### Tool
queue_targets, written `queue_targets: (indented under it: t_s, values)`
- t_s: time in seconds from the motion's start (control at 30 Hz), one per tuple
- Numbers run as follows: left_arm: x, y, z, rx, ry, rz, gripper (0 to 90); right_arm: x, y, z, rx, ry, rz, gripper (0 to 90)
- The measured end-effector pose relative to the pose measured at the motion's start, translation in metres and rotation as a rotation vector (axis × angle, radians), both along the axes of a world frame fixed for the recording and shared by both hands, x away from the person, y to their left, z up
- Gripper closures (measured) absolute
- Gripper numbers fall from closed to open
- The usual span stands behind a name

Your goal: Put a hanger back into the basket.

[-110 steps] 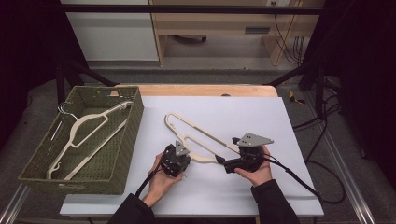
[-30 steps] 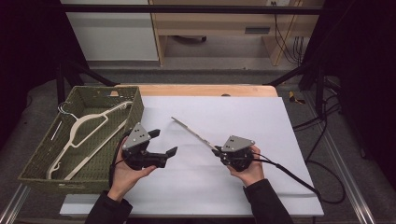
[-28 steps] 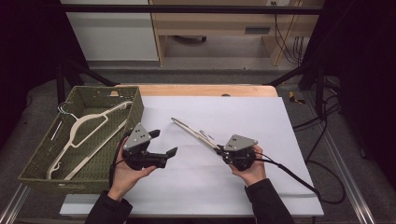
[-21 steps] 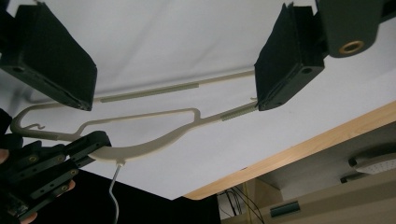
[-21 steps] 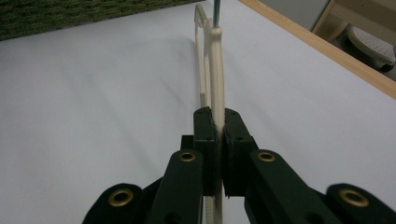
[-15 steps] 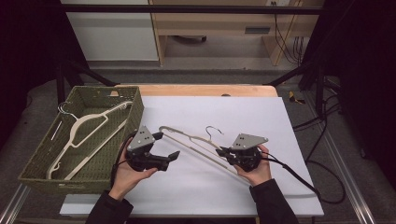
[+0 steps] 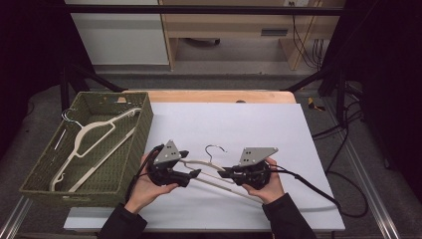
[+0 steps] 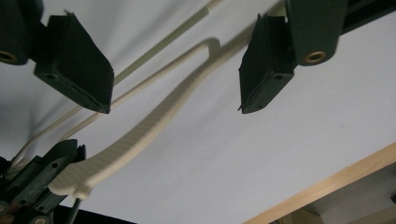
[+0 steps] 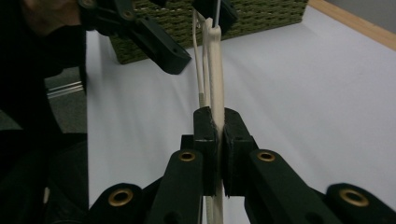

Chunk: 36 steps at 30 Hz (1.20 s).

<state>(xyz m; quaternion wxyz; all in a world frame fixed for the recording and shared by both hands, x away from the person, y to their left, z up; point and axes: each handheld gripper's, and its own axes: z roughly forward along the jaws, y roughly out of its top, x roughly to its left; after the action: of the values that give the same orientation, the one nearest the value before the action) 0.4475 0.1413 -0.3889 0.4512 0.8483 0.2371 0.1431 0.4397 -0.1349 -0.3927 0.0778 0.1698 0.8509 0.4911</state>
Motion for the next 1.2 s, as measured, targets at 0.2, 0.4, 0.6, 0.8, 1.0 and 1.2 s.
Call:
queue_targets:
  t_s: [0.2,0.4,0.6,0.8,1.0,1.2]
  values:
    - [-0.002,-0.002,-0.002,0.014,-0.003,-0.035,53.3,-0.001,0.002,0.000,-0.007,0.017,0.026,86.9]
    - [-0.005,-0.005,-0.003,0.059,-0.037,-0.061,64.8,0.000,0.004,-0.003,-0.022,0.035,0.041,86.8]
    - [-0.011,-0.007,-0.002,0.110,-0.051,-0.087,73.3,0.001,0.003,-0.003,-0.029,0.030,-0.002,82.7]
    - [-0.018,-0.013,0.003,0.101,-0.038,-0.115,79.6,0.003,-0.005,0.000,-0.007,0.007,-0.057,74.2]
    - [-0.023,-0.018,0.005,0.081,-0.002,-0.158,84.2,0.004,-0.006,0.000,-0.012,-0.033,-0.099,63.0]
    - [-0.029,-0.021,0.009,0.062,0.007,-0.171,86.4,0.003,-0.006,0.001,0.008,-0.040,-0.106,51.5]
